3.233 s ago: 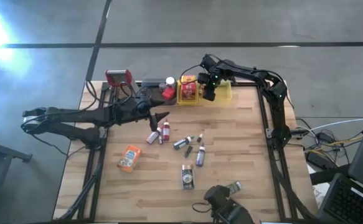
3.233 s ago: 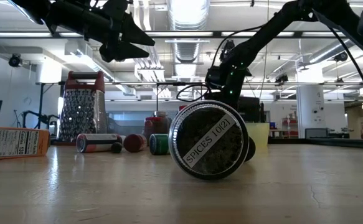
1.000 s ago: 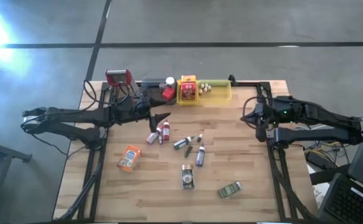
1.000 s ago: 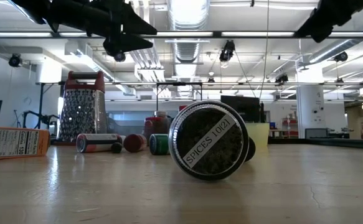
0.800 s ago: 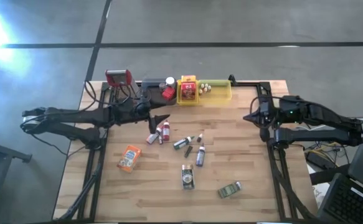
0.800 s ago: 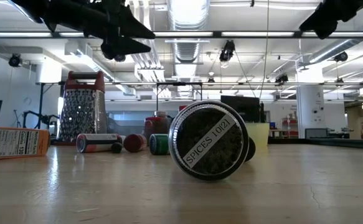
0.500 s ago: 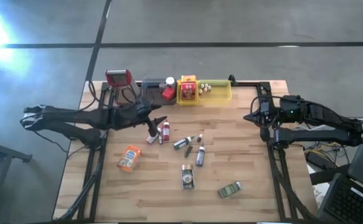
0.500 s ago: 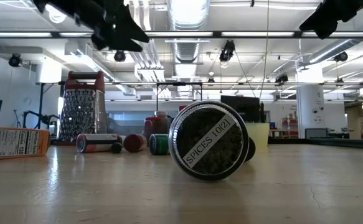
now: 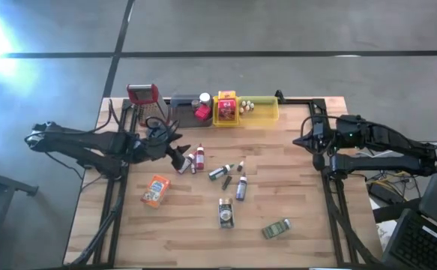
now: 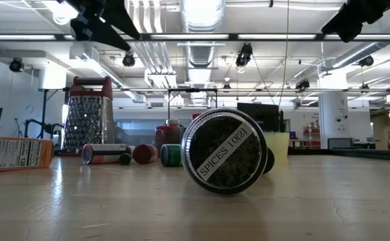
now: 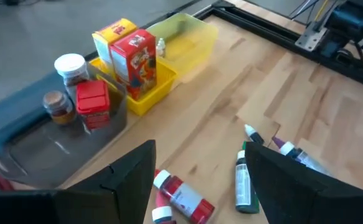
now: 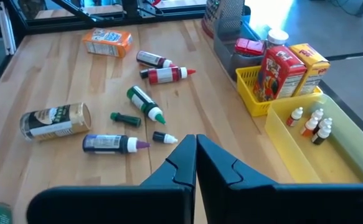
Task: Pick & Place Kitchen Items
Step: Put the large pink food coloring bottle into the light yellow bin
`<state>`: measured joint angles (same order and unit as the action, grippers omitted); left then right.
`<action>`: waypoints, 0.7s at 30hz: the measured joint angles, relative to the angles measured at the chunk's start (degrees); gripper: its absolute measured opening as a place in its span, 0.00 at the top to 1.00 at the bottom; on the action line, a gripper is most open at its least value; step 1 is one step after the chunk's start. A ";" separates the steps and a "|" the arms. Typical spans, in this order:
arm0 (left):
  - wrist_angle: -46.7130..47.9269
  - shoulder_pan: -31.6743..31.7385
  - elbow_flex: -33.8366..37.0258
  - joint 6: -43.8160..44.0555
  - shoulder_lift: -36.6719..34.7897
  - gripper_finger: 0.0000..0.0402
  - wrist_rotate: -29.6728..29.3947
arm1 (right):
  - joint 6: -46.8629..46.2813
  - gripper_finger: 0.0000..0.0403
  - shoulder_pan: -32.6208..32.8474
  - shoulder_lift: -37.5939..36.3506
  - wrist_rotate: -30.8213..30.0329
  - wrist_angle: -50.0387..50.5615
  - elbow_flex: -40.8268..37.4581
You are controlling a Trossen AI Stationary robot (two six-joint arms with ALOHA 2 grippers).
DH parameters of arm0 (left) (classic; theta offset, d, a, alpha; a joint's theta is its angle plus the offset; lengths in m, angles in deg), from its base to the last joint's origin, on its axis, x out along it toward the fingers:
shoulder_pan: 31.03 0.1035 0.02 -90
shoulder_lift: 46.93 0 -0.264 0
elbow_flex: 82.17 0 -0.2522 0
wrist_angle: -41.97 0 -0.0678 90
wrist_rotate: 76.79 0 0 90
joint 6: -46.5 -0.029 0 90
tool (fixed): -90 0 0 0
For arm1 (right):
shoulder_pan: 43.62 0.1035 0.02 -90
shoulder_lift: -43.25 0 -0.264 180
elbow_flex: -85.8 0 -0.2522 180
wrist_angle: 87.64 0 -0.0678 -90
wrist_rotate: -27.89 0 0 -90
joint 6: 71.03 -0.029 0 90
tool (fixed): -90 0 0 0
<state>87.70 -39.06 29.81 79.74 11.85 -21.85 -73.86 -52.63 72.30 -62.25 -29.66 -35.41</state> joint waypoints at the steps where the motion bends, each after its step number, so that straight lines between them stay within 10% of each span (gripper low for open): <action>1: 0.04 0.18 -0.03 0.15 0.00 0.37 0.02 | 0.04 0.98 0.00 0.00 0.00 0.00 0.00; 21: 3.51 13.43 -0.71 5.46 12.90 0.46 15.02 | 0.00 0.98 0.00 0.02 0.00 0.00 -0.04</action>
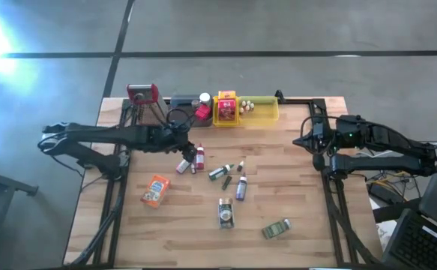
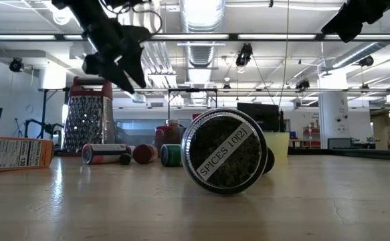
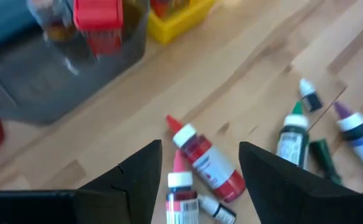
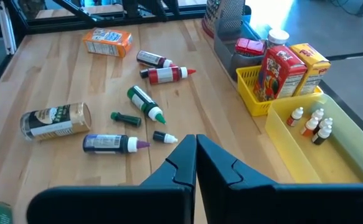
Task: Pick & Place Kitchen Items
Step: Put the large pink food coloring bottle into the light yellow bin
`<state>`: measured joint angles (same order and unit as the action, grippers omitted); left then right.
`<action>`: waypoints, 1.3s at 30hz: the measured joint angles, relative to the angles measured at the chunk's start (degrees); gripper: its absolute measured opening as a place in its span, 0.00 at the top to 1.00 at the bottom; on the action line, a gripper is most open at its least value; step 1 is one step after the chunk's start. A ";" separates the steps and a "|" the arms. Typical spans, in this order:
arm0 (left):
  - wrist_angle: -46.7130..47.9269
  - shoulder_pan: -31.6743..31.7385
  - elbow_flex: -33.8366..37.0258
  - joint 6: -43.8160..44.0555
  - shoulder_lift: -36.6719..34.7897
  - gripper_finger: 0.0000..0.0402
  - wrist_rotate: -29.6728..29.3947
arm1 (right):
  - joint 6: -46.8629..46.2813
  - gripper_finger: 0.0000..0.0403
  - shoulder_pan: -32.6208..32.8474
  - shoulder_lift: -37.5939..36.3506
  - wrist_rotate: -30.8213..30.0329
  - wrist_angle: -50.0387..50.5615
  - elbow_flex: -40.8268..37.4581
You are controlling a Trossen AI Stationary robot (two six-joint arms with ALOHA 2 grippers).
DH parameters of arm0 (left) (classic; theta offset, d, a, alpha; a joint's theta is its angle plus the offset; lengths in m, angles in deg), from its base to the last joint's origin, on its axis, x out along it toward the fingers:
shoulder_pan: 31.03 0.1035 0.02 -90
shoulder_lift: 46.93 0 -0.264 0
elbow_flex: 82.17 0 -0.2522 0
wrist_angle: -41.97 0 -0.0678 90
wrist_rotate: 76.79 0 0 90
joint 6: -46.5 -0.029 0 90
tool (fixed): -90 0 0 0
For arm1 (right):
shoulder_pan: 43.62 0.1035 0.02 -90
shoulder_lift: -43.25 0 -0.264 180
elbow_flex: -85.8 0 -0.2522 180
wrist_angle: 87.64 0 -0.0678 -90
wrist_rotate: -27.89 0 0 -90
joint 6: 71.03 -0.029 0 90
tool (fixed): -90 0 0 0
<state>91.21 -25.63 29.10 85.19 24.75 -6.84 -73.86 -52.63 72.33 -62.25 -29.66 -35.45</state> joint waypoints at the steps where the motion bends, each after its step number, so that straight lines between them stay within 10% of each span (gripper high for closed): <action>1: 0.80 0.31 -0.34 0.46 0.93 0.46 0.43 | 0.04 0.98 0.00 0.00 0.02 0.00 0.00; 39: 4.62 4.14 -3.05 2.64 18.77 0.46 13.77 | 0.26 0.98 0.00 0.00 0.02 0.01 0.00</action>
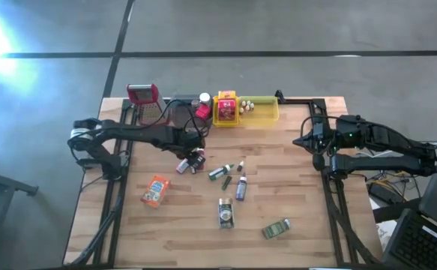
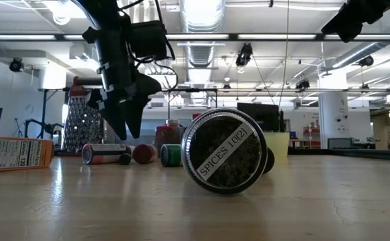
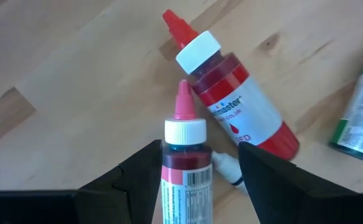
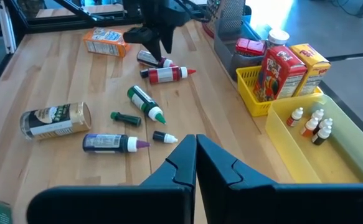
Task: Pick & Place Kitchen Items
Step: Put the large pink food coloring bottle into the light yellow bin
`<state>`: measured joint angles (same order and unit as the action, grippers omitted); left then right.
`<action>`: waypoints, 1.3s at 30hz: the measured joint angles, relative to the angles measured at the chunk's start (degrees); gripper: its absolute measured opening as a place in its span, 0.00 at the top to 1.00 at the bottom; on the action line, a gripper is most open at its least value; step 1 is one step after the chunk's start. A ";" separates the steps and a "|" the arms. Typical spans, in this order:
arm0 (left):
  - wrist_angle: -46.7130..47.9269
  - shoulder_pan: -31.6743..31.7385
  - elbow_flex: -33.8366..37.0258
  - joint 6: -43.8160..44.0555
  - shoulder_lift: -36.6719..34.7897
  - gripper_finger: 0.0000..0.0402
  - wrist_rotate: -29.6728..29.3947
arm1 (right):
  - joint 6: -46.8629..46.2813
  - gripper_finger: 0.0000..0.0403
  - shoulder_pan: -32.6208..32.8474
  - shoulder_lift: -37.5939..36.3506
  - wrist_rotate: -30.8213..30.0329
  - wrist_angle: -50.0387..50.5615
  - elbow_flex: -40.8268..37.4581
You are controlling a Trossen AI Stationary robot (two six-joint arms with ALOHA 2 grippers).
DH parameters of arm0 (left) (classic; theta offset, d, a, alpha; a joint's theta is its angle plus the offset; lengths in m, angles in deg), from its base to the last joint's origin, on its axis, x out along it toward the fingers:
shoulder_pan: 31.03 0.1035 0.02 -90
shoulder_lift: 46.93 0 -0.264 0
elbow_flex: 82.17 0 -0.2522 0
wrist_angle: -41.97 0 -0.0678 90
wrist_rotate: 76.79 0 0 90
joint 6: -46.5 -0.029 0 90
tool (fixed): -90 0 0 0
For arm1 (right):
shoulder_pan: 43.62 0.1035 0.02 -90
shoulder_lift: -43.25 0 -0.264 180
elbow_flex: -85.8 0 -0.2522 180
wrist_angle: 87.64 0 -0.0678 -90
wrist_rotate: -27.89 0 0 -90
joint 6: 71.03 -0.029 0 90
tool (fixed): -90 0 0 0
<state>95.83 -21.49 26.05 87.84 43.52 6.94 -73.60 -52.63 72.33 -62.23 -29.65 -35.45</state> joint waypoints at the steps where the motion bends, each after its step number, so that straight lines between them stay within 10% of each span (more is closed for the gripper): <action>1: 0.00 0.03 0.00 -0.31 0.39 0.46 -0.01 | -0.01 0.98 0.00 0.00 0.00 -0.01 0.00; 39: -0.40 2.39 0.20 1.24 4.26 0.46 0.30 | -0.26 0.98 0.00 -0.02 0.00 0.00 0.00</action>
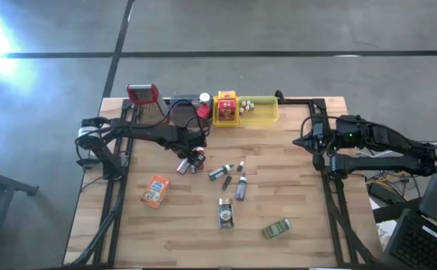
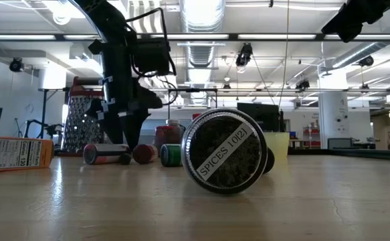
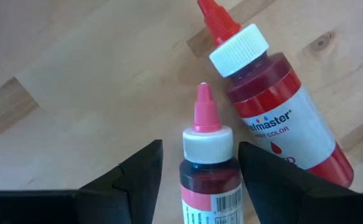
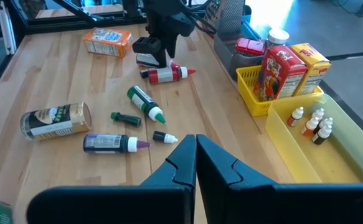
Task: Pick & Place Kitchen Items
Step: Put the large pink food coloring bottle into the light yellow bin
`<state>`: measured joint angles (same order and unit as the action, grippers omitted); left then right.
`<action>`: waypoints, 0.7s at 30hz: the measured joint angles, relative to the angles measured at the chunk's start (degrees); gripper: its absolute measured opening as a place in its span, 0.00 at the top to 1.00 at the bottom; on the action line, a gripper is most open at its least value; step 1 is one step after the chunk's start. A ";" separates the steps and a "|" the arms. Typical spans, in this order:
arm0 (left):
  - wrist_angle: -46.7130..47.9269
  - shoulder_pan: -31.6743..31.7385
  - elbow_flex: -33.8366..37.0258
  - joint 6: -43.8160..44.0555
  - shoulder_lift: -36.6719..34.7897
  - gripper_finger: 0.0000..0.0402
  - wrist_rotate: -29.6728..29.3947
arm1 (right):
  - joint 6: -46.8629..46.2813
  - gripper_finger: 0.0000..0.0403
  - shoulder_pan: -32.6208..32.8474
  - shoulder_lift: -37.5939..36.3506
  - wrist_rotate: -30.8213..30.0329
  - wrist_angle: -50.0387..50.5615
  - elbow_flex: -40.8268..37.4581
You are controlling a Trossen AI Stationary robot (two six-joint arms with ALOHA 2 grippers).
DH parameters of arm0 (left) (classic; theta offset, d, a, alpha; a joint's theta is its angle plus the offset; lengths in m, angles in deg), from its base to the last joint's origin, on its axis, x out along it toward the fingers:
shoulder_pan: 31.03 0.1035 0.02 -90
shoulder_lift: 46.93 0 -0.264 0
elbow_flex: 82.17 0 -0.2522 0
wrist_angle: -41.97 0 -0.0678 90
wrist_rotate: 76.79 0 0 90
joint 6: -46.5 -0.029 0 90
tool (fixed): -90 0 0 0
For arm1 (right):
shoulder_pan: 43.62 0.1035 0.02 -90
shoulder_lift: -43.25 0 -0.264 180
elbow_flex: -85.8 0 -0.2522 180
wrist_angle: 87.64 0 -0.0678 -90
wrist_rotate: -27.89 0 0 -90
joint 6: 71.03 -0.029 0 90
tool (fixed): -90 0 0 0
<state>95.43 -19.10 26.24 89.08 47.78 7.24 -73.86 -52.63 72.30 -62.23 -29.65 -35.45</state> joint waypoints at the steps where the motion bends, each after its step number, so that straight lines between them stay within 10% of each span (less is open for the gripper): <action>1: 0.00 0.00 0.00 0.06 0.00 0.46 0.01 | 0.03 0.98 0.00 0.01 0.00 0.01 0.00; 21: -0.06 0.00 0.00 -0.32 0.00 0.68 0.11 | 0.09 0.98 0.00 0.00 0.00 -0.01 0.00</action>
<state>95.37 -19.10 26.24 88.76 47.78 7.35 -73.77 -52.63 72.30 -62.23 -29.65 -35.45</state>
